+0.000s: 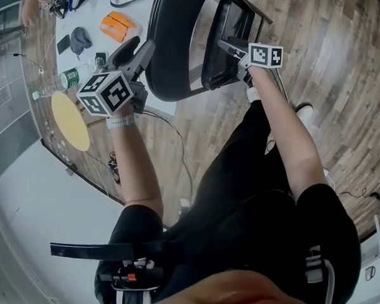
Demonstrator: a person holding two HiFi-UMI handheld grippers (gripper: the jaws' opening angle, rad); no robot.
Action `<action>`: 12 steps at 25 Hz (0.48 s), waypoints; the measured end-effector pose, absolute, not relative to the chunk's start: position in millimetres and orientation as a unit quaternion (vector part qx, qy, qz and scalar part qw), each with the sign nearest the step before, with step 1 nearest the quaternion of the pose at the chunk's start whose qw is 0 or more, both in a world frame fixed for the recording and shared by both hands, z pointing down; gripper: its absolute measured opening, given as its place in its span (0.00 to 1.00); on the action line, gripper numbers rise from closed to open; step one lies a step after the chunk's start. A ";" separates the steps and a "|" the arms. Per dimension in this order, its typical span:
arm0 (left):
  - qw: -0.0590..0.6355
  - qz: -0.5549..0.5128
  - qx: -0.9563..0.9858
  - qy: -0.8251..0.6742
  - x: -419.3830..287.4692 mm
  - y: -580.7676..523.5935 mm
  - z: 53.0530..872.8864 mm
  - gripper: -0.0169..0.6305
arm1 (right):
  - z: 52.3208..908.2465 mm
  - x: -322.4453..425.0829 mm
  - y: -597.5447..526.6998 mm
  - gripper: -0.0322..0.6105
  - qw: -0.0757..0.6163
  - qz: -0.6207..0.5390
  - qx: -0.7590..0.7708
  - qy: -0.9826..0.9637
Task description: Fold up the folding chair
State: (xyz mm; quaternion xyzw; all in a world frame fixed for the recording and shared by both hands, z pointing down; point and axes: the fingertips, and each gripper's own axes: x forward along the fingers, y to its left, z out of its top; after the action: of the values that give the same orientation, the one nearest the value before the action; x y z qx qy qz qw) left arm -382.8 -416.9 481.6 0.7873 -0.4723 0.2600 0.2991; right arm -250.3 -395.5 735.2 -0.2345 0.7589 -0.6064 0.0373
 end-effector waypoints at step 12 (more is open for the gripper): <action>0.174 0.160 0.855 -0.461 -285.9 -348.4 395.5 0.30 | 521.2 -153.9 -389.7 0.42 -0.025 -0.283 -0.236 0.929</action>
State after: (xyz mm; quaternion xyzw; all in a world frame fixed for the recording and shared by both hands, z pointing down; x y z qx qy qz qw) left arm -285.9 -348.4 395.5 0.8554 -0.4609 0.1595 0.1742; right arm -153.9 -389.7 521.2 -0.2358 0.9293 -0.2831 -0.0252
